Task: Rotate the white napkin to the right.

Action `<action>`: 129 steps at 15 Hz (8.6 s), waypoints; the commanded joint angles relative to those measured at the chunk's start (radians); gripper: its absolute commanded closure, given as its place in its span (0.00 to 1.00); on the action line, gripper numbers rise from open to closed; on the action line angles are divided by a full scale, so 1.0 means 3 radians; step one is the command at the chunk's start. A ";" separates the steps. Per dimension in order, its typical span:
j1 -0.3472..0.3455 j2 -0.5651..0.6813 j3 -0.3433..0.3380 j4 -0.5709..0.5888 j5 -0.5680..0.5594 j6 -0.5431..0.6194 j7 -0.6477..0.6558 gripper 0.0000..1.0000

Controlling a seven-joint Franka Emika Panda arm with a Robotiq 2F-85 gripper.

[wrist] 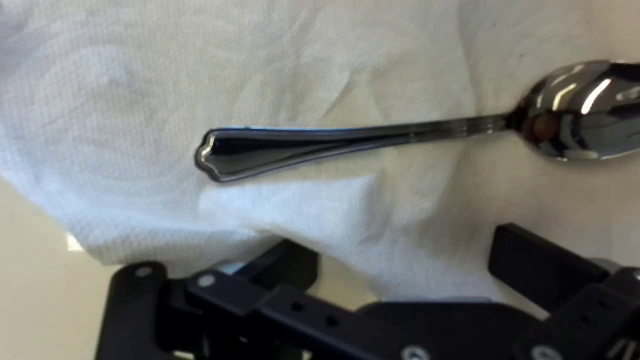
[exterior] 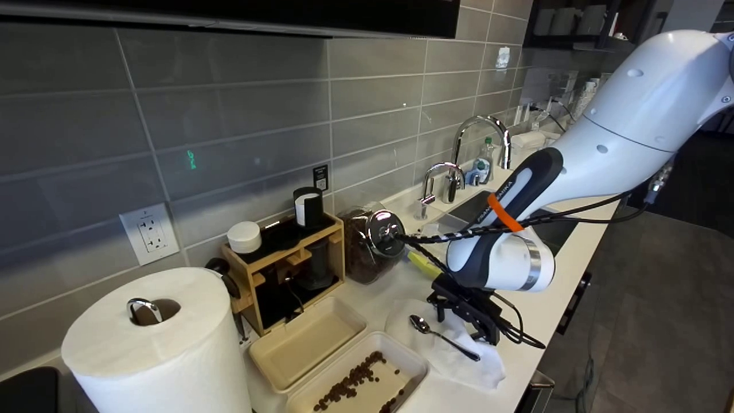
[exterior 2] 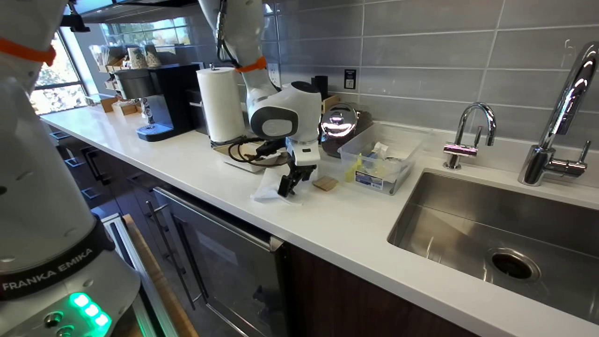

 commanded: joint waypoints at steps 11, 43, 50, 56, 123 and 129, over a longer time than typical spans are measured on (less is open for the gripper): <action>0.0140 -0.0790 -0.0083 -0.0522 -0.0119 -0.0078 0.0066 0.00; 0.0153 -0.0450 0.0099 0.0079 -0.1911 -0.0593 -0.3030 0.00; 0.0294 -0.0179 -0.0037 0.0230 -0.2575 -0.0556 -0.3352 0.00; 0.0383 0.0008 -0.0051 0.0358 -0.2765 -0.0484 -0.3288 0.00; 0.0587 -0.0046 -0.0385 0.0533 -0.2142 -0.0833 -0.1407 0.00; 0.0440 -0.0019 -0.0361 0.0290 -0.1999 -0.0417 -0.1553 0.00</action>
